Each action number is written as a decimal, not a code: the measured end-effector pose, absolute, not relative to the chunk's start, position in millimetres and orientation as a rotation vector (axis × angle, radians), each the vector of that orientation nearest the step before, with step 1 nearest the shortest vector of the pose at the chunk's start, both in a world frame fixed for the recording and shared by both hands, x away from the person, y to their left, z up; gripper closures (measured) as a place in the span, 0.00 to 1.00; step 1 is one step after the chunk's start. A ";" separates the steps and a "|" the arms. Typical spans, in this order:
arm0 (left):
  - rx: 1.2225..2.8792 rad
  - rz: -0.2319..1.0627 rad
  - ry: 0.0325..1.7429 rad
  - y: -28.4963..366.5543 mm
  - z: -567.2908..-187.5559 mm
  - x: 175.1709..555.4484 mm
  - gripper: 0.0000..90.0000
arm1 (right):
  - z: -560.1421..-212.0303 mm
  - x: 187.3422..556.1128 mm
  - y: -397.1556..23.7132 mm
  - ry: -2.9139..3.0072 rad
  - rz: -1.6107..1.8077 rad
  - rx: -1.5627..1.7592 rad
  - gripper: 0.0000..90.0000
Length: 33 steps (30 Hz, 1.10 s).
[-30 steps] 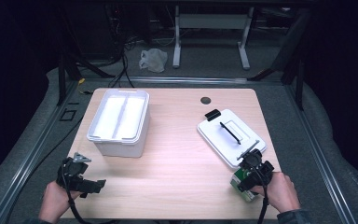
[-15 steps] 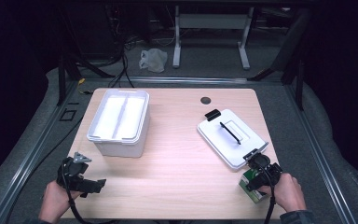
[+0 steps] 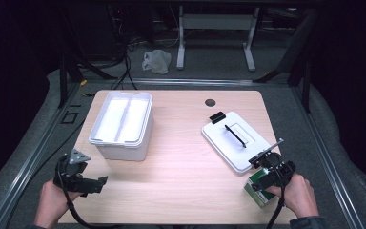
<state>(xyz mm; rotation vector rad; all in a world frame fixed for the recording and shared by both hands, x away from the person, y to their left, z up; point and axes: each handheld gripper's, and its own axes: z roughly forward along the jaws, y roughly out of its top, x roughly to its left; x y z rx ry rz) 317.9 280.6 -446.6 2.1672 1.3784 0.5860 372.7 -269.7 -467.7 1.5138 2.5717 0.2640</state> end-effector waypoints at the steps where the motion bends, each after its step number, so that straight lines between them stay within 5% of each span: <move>1: 2.164 0.599 1.368 279.5 -439.9 319.3 0.00 | -466.6 372.4 -268.6 2.569 0.277 1.507 0.01; 17: 2.190 0.368 1.439 263.9 -389.1 433.6 0.00 | -457.2 375.0 -270.1 2.512 0.339 1.492 0.03; 33: 2.266 0.235 1.697 236.8 -398.8 529.4 0.02 | -458.7 379.2 -268.4 2.516 0.336 1.476 0.04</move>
